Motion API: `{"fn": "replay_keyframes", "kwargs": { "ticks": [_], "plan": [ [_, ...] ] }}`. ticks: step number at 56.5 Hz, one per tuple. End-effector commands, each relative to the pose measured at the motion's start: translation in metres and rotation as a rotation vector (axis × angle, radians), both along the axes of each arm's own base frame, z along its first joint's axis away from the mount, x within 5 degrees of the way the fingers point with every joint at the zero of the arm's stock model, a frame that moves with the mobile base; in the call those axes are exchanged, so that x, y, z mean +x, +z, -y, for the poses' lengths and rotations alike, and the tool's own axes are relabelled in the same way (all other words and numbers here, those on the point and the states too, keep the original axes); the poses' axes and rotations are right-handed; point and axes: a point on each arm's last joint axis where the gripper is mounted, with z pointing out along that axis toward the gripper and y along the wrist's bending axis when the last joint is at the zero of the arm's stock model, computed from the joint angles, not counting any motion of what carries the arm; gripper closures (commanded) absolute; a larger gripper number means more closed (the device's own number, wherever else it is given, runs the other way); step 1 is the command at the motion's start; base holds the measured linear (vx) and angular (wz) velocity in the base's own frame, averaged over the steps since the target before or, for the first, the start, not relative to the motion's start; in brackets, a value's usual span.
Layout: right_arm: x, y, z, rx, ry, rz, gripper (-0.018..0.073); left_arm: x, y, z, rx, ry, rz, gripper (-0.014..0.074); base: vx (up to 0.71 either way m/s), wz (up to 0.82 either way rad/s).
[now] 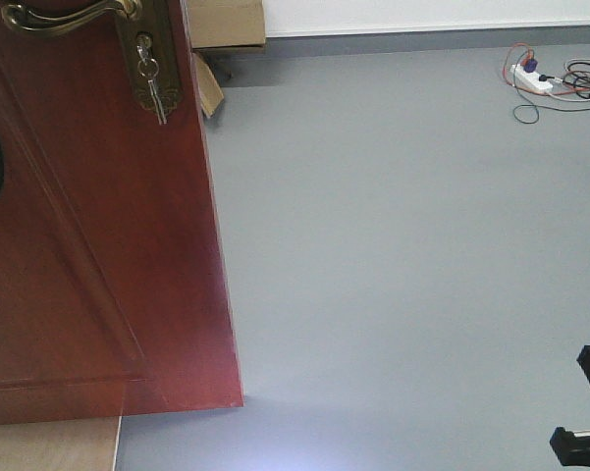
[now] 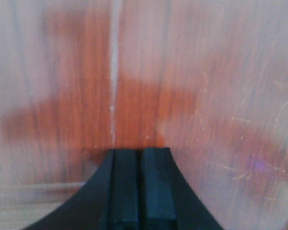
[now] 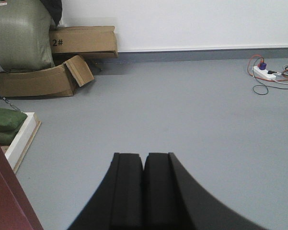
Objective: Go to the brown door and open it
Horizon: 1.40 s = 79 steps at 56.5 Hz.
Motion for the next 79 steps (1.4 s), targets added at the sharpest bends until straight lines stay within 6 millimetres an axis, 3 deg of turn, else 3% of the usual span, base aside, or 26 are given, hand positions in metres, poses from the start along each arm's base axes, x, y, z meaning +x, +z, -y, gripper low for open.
{"fn": "replay_keyframes", "kwargs": {
  "ticks": [1, 55, 73, 79],
  "plan": [
    [0.002, 0.006, 0.000, -0.005, -0.002, 0.080, 0.0559, -0.010, 0.023, -0.001, -0.022, 0.002, 0.132, 0.0530, 0.00, 0.02],
    [0.002, 0.006, 0.000, -0.005, -0.002, 0.080, 0.0559, -0.011, 0.024, -0.001, -0.019, 0.002, 0.137, 0.0530, 0.00, 0.00],
    [0.002, 0.006, 0.000, -0.005, -0.002, 0.080, 0.0559, -0.040, 0.034, -0.003, -0.017, -0.004, 0.110, 0.0530, 0.00, 0.00],
    [0.002, 0.006, 0.000, -0.005, -0.002, 0.080, 0.0559, -0.050, 0.025, -0.004, -0.018, -0.002, 0.121, 0.0530, 0.00, 0.00]
  ]
}}
